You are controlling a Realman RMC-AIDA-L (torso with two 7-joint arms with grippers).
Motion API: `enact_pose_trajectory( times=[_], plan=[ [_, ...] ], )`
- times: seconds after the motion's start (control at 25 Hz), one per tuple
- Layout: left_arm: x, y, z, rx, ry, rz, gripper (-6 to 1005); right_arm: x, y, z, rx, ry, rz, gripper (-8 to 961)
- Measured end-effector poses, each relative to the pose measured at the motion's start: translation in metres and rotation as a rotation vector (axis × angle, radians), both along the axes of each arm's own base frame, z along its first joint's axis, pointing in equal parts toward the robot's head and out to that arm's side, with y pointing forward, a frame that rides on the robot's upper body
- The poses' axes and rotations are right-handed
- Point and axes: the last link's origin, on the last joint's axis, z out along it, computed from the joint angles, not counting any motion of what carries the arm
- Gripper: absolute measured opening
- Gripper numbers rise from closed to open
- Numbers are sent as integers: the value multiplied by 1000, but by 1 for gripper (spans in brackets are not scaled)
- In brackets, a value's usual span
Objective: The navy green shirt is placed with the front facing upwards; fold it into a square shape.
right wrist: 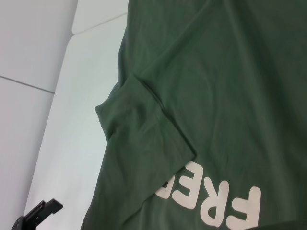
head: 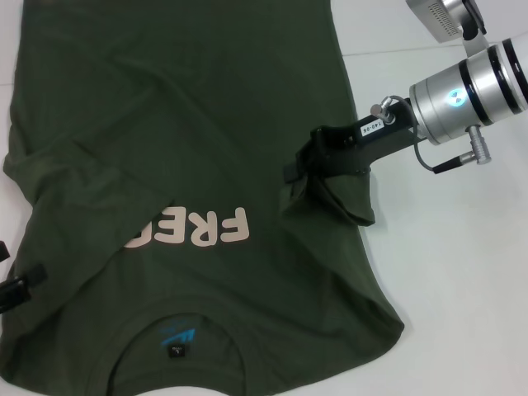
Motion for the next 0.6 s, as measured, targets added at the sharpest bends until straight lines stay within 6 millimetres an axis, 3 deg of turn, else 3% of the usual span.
enact_pose_trajectory(
  times=[0.6],
  plan=[
    [-2,-1,1,10,-4,11,887,6,-1,-12,2,-33,-16,140]
  ],
)
